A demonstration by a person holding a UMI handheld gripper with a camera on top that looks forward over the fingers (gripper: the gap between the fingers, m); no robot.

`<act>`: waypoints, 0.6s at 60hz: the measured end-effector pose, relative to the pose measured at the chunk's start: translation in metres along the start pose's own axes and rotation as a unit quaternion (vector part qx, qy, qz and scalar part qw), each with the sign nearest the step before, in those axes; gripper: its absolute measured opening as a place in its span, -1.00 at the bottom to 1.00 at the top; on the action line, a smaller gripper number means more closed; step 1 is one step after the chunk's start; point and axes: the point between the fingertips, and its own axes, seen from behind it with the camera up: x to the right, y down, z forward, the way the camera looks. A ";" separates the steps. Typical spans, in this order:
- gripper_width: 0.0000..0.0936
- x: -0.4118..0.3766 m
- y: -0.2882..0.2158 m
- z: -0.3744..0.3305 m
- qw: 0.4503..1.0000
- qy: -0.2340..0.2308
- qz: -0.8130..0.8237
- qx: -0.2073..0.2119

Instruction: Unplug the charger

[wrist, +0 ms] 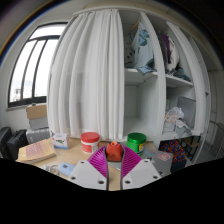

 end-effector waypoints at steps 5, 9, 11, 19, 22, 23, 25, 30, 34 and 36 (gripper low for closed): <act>-0.69 0.004 0.040 0.000 0.999 -0.010 0.007 -0.047; -0.69 0.007 0.077 0.000 0.996 -0.015 0.014 -0.087; -0.68 0.008 0.091 -0.001 0.994 -0.018 0.017 -0.105; -0.64 0.014 0.131 -0.004 0.987 -0.014 0.016 -0.159; -0.57 0.015 0.142 -0.005 0.984 -0.015 0.012 -0.180; -0.56 0.013 0.144 -0.005 0.983 -0.018 0.011 -0.184; -0.52 0.011 0.149 -0.004 0.981 -0.024 0.009 -0.192; -0.42 0.007 0.158 -0.003 0.978 -0.032 0.010 -0.204; -0.38 0.010 0.155 -0.001 0.980 -0.028 0.014 -0.199; -0.36 0.010 0.156 -0.001 0.979 -0.028 0.015 -0.200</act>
